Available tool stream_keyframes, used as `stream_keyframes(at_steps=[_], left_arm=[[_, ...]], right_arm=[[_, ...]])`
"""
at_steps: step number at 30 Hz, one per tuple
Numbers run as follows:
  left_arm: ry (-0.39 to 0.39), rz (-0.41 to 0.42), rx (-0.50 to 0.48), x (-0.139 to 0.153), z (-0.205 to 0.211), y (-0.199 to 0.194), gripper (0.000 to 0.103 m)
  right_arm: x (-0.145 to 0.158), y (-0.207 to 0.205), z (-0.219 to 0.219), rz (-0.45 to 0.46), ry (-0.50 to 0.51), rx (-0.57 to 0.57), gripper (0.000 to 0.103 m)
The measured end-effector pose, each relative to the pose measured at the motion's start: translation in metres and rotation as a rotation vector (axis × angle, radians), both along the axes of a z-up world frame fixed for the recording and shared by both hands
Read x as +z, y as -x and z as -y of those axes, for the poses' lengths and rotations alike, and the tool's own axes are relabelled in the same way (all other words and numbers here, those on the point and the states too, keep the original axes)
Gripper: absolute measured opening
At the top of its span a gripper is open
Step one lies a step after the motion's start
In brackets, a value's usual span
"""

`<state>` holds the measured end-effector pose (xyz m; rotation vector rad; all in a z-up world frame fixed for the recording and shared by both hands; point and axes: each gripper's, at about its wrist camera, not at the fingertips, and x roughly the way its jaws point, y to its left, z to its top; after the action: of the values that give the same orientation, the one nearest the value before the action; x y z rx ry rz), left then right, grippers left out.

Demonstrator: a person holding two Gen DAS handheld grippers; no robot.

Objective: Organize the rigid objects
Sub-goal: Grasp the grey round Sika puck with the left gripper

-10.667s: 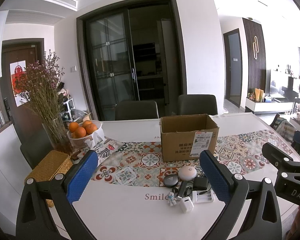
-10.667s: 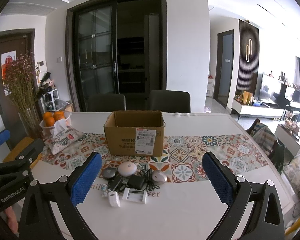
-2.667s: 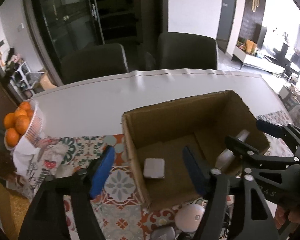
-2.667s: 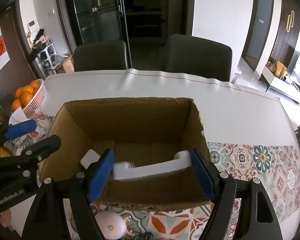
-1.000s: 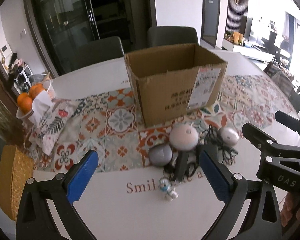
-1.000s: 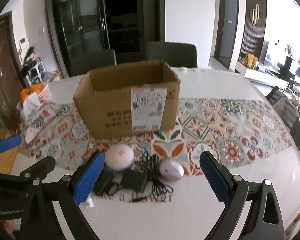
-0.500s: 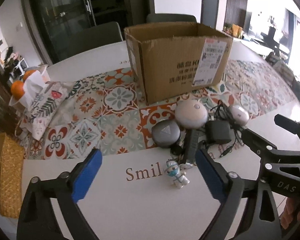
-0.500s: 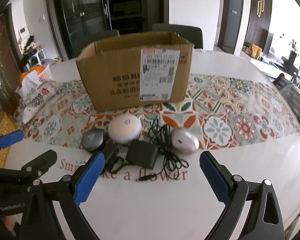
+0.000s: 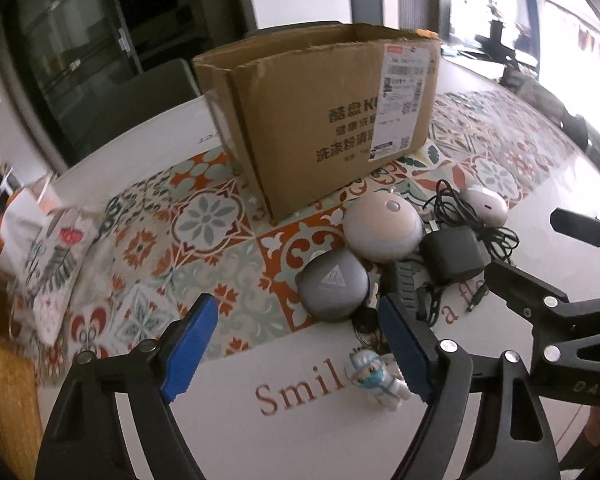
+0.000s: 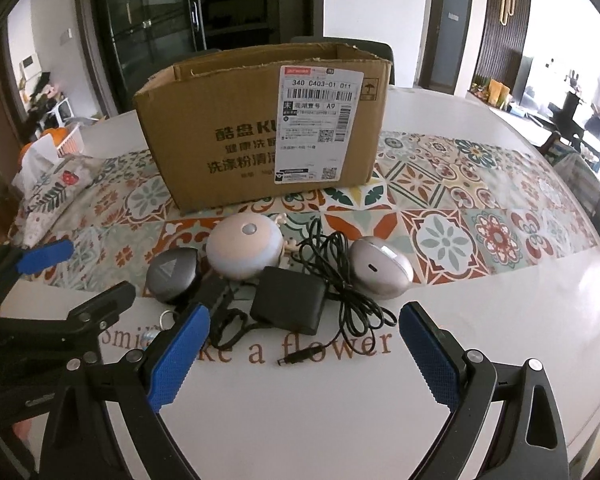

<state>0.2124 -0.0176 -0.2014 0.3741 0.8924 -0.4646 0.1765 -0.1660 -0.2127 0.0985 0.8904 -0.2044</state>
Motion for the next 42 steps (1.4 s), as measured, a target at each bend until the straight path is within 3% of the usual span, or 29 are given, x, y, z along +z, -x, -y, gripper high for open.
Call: stream_keyframes(at_steps=[9, 26, 37, 42], left_arm=[[-0.011, -0.024, -0.103, -0.027, 0.017, -0.015, 0.072], [0.026, -0.096, -0.13, -0.06, 0.024, -0.032, 0.059], [0.041, -0.08, -0.15, -0.063, 0.026, -0.033, 0.055], [0.052, -0.07, -0.137, -0.05, 0.017, -0.025, 0.055]], right_arm=[[-0.014, -0.002, 0.0, -0.014, -0.008, -0.044, 0.096], [-0.032, -0.014, -0.002, -0.023, -0.032, -0.067, 0.095], [-0.035, -0.014, -0.004, -0.024, -0.021, -0.067, 0.095], [-0.034, -0.014, -0.005, -0.016, -0.031, -0.055, 0.095]])
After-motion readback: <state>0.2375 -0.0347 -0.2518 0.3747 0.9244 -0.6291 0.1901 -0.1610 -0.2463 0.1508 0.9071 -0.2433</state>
